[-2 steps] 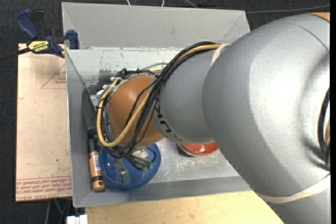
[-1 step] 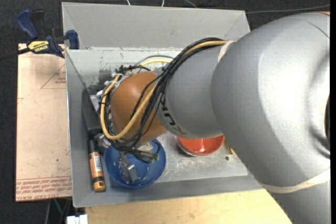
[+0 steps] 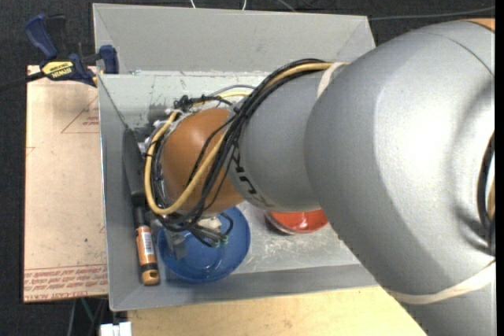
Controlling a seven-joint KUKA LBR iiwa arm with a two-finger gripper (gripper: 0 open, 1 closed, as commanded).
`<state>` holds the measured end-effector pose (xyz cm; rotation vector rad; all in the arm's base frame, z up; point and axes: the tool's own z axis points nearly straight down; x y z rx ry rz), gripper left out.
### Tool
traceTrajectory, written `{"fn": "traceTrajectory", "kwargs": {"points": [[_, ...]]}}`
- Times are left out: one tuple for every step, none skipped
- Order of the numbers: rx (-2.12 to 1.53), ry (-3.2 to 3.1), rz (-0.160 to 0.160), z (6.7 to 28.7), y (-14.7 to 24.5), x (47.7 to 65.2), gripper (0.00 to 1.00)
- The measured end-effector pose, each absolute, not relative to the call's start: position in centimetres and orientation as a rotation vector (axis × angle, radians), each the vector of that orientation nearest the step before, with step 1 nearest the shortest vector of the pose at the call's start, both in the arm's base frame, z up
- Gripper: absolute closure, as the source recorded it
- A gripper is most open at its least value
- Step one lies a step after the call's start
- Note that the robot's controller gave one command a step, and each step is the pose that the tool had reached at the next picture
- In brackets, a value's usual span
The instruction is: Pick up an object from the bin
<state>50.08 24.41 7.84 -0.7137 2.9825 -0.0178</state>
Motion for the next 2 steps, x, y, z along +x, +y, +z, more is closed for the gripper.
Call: {"fn": "traceTrajectory", "kwargs": {"points": [[-0.712, 2.983, -0.017, 7.84, 24.41, 50.09, 1.0], [-0.726, 2.976, -0.019, 7.83, 24.48, 49.99, 1.0]]}}
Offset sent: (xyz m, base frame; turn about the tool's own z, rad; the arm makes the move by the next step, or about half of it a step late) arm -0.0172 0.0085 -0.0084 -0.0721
